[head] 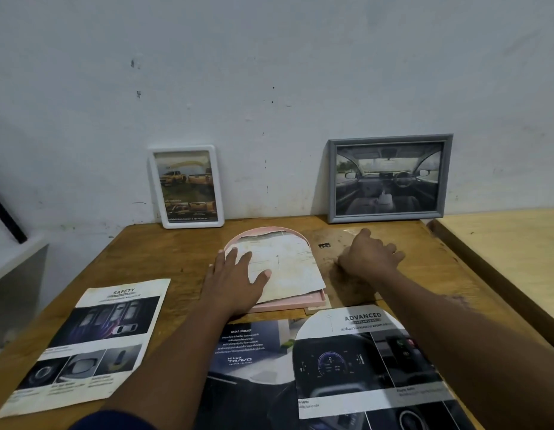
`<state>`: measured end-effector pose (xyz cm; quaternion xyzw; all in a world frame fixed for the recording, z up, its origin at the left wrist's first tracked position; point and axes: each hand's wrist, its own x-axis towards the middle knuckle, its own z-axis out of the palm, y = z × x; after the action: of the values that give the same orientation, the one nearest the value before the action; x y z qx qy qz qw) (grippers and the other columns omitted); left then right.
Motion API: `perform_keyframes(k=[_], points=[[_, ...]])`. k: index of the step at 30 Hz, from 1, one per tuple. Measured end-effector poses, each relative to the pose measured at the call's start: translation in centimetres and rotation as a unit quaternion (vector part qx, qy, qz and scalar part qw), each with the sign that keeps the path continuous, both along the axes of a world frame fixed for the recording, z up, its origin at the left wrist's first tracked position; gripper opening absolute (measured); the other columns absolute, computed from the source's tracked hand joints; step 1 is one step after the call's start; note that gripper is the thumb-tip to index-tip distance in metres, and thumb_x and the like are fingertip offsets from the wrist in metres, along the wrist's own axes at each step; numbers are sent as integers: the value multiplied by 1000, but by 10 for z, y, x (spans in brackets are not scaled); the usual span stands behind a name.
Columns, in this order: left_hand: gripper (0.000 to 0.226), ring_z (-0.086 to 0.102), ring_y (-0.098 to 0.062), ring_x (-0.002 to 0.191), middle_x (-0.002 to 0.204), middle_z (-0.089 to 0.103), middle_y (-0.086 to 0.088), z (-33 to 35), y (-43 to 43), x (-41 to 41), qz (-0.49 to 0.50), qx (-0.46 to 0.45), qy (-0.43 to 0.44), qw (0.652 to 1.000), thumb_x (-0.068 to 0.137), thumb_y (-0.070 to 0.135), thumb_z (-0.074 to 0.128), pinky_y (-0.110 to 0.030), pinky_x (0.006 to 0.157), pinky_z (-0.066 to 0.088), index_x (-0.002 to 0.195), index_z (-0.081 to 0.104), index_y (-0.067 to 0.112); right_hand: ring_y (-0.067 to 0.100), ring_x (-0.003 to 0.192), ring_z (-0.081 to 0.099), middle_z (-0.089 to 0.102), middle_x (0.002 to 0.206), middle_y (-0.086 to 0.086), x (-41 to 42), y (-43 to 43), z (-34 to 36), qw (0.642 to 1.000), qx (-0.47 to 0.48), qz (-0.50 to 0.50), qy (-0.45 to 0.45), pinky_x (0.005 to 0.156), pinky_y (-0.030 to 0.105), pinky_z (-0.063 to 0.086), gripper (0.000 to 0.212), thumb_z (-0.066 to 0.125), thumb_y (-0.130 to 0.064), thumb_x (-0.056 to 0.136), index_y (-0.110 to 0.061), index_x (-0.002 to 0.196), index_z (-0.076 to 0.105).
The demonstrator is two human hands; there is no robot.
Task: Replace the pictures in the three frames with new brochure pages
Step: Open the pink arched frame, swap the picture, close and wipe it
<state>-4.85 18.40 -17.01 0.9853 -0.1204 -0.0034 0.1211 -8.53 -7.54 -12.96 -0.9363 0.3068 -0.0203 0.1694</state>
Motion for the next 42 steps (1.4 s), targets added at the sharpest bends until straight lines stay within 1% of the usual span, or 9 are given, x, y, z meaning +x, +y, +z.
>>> perform_keyframes(k=[5, 14, 18, 22, 26, 32, 36, 39, 42], points=[[76, -3, -28, 157, 170, 9, -2, -1, 0, 0, 3, 5, -5, 1000, 95, 74, 26, -52, 124, 6, 160, 22, 33, 41, 126, 42, 36, 142, 21, 4, -7, -2, 997, 58, -48, -33, 100, 47, 42, 94, 80, -50, 75, -15, 144, 26], [76, -1, -27, 157, 170, 9, 0, -2, 0, 0, 6, -4, -3, 1000, 95, 75, 28, -53, 123, 9, 159, 23, 34, 39, 122, 52, 53, 134, 17, 20, -34, -3, 984, 167, -63, -12, 96, 52, 51, 112, 93, -46, 58, -13, 142, 27], [76, -1, -26, 157, 170, 9, 1, 1, 0, 0, 9, -22, 7, 1000, 95, 74, 30, -52, 123, 9, 159, 24, 34, 35, 115, 55, 56, 127, 15, 21, -40, 4, 984, 169, -29, -58, 93, 48, 52, 98, 92, -43, 63, -13, 138, 37], [75, -3, -26, 157, 170, 10, 1, 3, 5, 5, -1, -64, 35, 997, 96, 68, 42, -49, 124, 10, 159, 26, 30, 33, 105, 58, 55, 124, 17, 12, -51, 25, 989, 95, -23, -107, 84, 41, 52, 71, 88, -44, 68, -13, 121, 53], [74, -5, -27, 156, 170, 8, 0, 5, 8, 7, -13, -82, 58, 995, 97, 61, 50, -46, 124, 8, 160, 27, 28, 38, 111, 54, 40, 136, 20, 2, -72, 42, 980, 60, -73, -173, 84, 41, 46, 65, 80, -37, 80, -9, 131, 50], [72, -11, -24, 156, 170, 4, 4, 11, 9, 4, -17, -105, 89, 990, 99, 58, 50, -46, 124, 5, 160, 26, 29, 35, 99, 61, 55, 123, 18, 6, -73, 49, 953, 169, -103, -229, 84, 49, 56, 61, 83, -47, 72, -9, 114, 60], [58, 5, -23, 156, 168, 19, 5, 10, 13, 9, 4, -232, 96, 968, 103, 44, 52, -44, 125, 12, 156, 37, 29, 30, 86, 66, 61, 110, 14, 19, -38, 28, 951, 236, -55, -192, 74, 46, 61, 48, 84, -40, 72, -15, 103, 59], [43, 38, -26, 145, 160, 38, 0, 15, 17, 12, 70, -404, 127, 903, 102, 36, 54, -49, 118, 34, 145, 51, 35, 29, 85, 64, 57, 113, 15, 17, 8, 23, 959, 232, -28, -163, 77, 41, 60, 44, 83, -37, 76, -10, 103, 61], [41, 45, -29, 139, 158, 41, -3, 23, 18, 9, 94, -439, 137, 883, 105, 36, 49, -49, 113, 40, 145, 52, 35, 26, 86, 58, 47, 121, 14, 24, 40, 14, 966, 215, -7, -143, 76, 35, 53, 46, 81, -34, 81, -8, 112, 59]])
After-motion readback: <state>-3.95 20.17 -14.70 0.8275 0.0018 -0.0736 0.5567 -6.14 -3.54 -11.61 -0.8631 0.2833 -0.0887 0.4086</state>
